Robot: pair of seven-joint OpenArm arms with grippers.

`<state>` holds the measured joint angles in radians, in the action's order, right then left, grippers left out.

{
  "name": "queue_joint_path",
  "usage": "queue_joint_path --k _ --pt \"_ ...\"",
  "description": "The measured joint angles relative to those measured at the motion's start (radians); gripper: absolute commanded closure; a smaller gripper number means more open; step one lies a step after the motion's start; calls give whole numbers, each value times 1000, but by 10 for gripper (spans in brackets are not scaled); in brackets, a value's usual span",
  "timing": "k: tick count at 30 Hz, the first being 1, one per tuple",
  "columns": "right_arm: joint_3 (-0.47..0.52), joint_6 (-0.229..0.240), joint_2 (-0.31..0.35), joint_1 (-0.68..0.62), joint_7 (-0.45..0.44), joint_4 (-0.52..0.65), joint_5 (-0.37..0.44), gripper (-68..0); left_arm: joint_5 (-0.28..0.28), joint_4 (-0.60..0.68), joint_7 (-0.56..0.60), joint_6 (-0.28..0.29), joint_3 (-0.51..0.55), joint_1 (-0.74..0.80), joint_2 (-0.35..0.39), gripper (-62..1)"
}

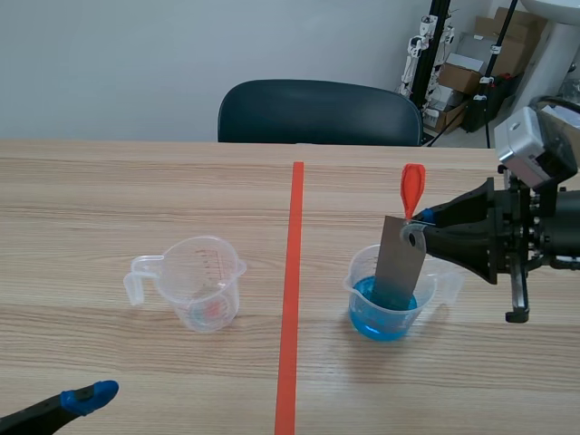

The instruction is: Do the redox reaction experiment. raise the plate out of the solution

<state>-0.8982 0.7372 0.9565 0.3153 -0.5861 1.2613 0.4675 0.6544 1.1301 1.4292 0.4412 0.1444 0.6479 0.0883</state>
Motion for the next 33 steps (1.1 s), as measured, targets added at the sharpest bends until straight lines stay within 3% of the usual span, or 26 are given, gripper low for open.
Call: queue_joint_path --k 3,7,10,18,28,33 --pt "0 0 7 0 0 15 2 -6 -10 0 3 0 0 2 0 -623" --pt "0 0 33 0 0 50 47 -6 -142 0 4 -4 0 31 13 -612" --pt "0 0 59 1 0 74 60 -6 -252 0 5 -5 0 75 54 -542" --pt "22 0 105 2 0 147 77 -6 -415 1 23 -8 0 172 234 -315" --pt "24 0 174 3 0 209 132 -6 -526 4 19 -12 0 219 524 -83" --pt "24 0 208 2 -10 237 154 -6 -540 36 18 -11 0 204 676 -50"
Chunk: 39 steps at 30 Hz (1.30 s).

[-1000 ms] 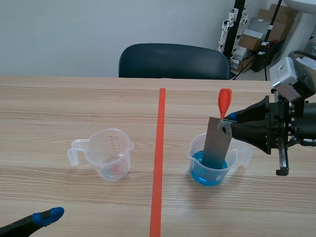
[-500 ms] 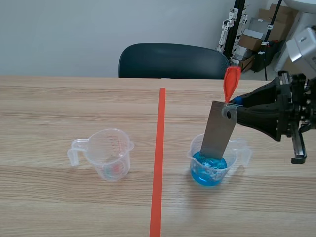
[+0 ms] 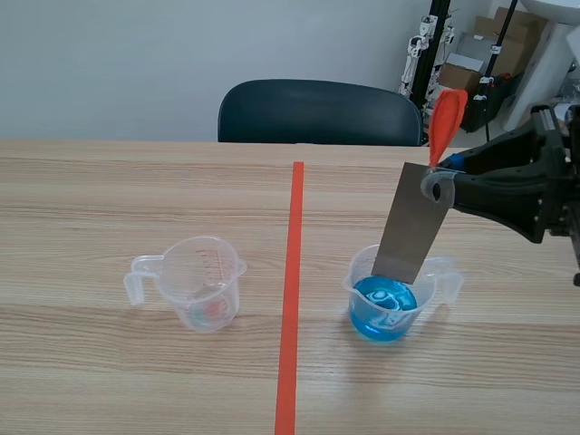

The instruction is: Do the redox reaction experiment. raise the plate out of the solution

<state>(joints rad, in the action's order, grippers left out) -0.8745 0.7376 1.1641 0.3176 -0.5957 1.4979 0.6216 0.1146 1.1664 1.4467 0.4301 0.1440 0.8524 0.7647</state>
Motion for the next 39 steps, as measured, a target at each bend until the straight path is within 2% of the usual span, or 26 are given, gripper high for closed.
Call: queue_joint_path --k 3,5,10,12,17,20,24,27,32,35,39 --pt "0 0 27 0 -14 13 27 -6 0 22 -74 23 0 -60 63 -26" --pt "0 0 44 0 -36 21 26 -6 0 36 -127 73 0 -114 91 -26" --pt "0 0 81 0 -59 47 29 -6 0 68 -169 152 0 -242 126 -26" --pt "0 0 97 0 -59 58 64 -6 -1 85 -208 174 -9 -286 137 -26" --pt "0 0 131 0 -61 78 129 -6 -8 126 -331 211 -159 -439 170 -26" --pt "0 0 145 0 -61 92 136 -6 -19 127 -406 211 -288 -548 169 -26" --pt "0 -2 146 0 -45 100 188 -6 -78 127 -485 211 -449 -686 163 -26" --pt "0 -34 146 0 -5 100 227 -6 -93 127 -532 211 -532 -784 137 -26" --pt "0 -45 146 0 21 100 251 -6 -98 127 -618 211 -620 -904 90 -26" --pt "0 -45 146 0 25 100 251 -6 -135 127 -670 211 -652 -950 62 -26" --pt "0 -45 146 0 48 100 266 -6 -138 127 -748 211 -680 -1001 8 -26"
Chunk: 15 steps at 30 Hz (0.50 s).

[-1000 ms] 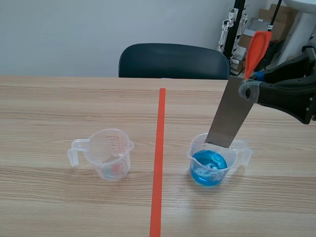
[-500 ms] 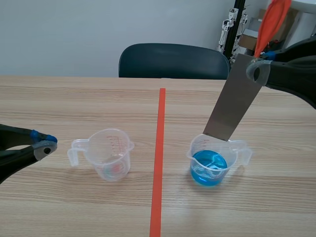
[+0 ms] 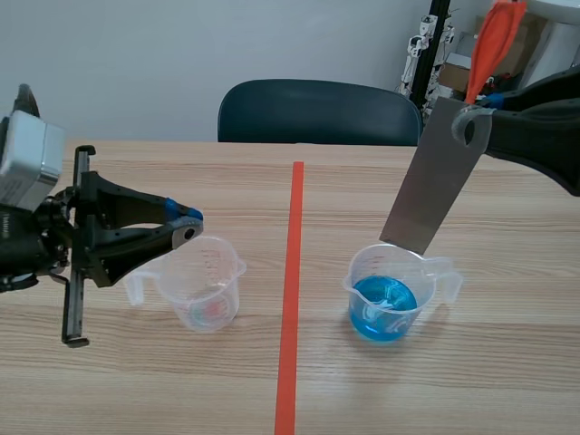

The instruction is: Do the redox reaction experiment. raise the plate out of the solution

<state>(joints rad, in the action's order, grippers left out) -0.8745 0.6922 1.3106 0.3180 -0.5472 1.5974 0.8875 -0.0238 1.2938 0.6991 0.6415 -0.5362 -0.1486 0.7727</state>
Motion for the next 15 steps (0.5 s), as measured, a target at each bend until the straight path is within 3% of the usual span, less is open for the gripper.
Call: queue_joint_path --k 15 --pt "0 -16 0 0 26 0 22 -6 5 -1 -150 0 -16 -46 -182 -26"
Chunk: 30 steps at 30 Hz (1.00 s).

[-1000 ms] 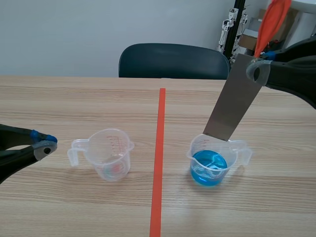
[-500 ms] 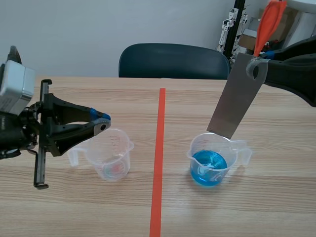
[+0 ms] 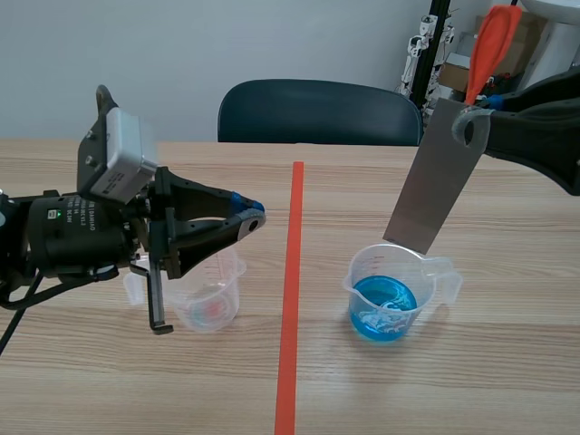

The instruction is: Do the redox reaction experiment. raise the plate out of the solution

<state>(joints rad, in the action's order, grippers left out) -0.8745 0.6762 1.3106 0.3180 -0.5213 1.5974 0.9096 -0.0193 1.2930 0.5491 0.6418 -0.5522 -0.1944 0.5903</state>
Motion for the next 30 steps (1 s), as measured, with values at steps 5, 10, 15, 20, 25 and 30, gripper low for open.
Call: queue_joint_path --k 5,10,15,20,25,30 --pt "0 0 0 0 0 0 0 -6 22 0 -71 -1 0 -16 -40 -26" --pt "0 0 0 0 0 0 0 -6 20 0 -108 1 -1 -34 -60 -27" --pt "0 0 0 0 0 0 0 -6 19 0 -170 29 -65 -70 -70 -27" --pt "0 0 0 0 0 0 8 -6 0 0 -236 34 -100 -74 -98 -27" --pt "0 0 0 0 0 0 8 -6 -10 -1 -262 34 -100 -74 -109 -27" --pt "0 0 0 0 0 0 8 -6 -38 -1 -294 33 -100 -74 -112 -27"
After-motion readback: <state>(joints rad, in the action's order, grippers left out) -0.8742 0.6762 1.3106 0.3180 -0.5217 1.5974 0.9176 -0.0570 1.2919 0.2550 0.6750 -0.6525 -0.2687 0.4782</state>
